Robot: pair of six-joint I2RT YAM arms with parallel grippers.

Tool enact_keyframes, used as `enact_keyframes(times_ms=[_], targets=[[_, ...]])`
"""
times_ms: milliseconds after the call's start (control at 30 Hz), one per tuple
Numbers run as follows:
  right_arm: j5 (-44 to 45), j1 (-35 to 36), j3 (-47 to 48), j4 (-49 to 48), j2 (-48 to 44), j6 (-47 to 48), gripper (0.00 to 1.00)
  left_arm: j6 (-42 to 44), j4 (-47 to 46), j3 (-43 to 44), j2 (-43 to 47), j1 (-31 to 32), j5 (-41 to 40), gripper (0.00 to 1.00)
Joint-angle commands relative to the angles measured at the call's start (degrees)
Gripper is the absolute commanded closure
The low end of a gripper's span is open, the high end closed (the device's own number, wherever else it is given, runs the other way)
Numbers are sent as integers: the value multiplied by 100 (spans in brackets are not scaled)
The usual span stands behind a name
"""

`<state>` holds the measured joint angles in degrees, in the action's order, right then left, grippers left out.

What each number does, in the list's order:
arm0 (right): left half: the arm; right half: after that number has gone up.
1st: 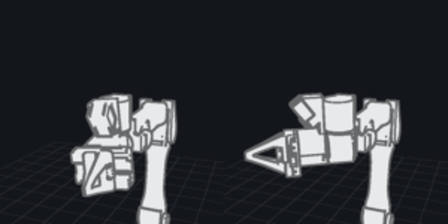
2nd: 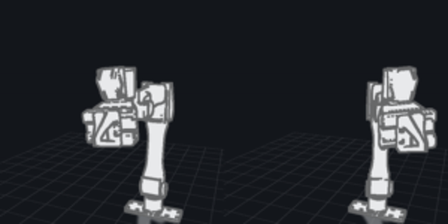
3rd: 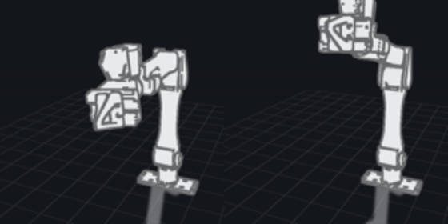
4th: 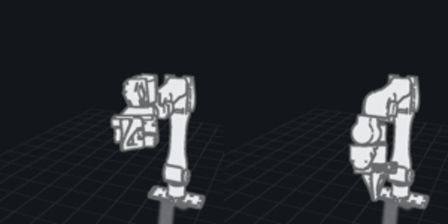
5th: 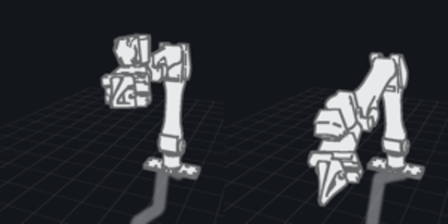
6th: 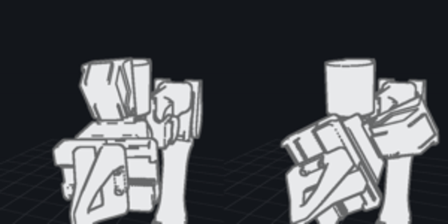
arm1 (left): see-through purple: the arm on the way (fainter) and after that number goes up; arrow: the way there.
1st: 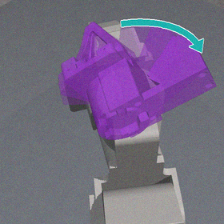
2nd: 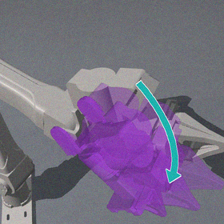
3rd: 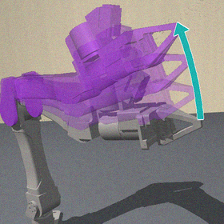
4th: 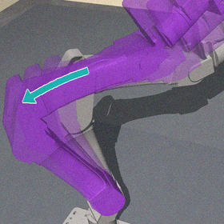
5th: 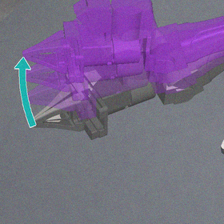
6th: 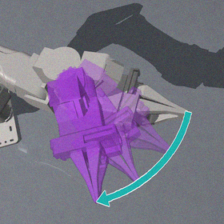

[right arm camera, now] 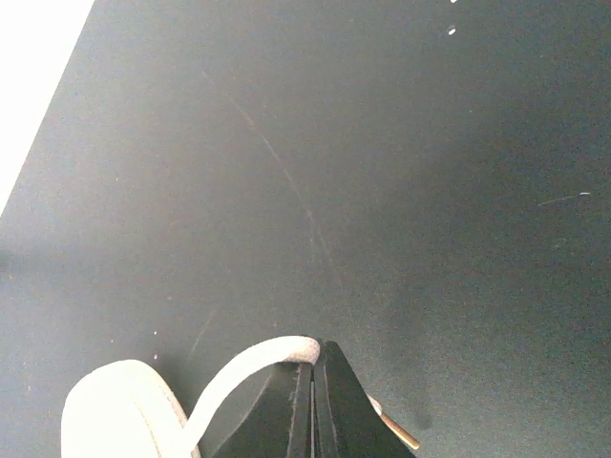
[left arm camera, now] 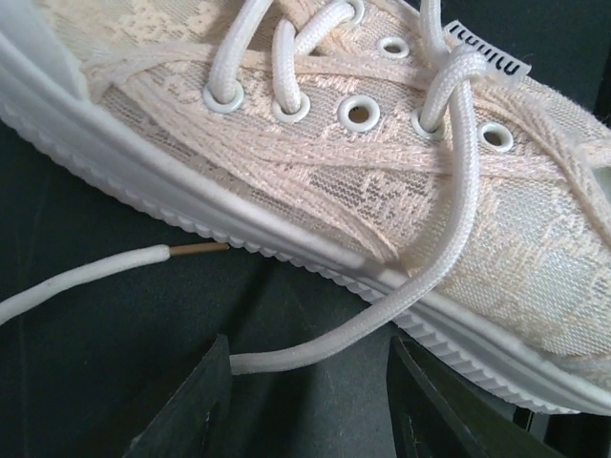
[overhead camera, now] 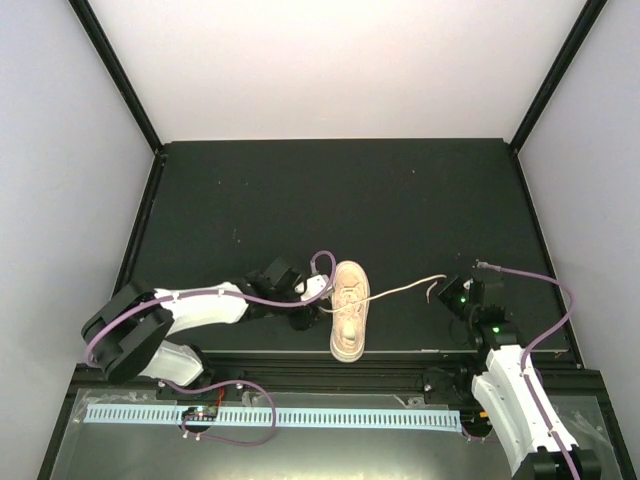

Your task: Tie the shoes

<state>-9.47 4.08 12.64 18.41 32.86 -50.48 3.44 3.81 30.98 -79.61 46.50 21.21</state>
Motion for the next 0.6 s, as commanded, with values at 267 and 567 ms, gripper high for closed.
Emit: enact_keyframes(times_ms=[267,567], targets=[[-236,-41,10,-318,168,20,98,538,-604,250,-279,307,-842,49],[-380,-43,-47,-511,393,-4,98,787,-628,276,-431,420,-942,48]])
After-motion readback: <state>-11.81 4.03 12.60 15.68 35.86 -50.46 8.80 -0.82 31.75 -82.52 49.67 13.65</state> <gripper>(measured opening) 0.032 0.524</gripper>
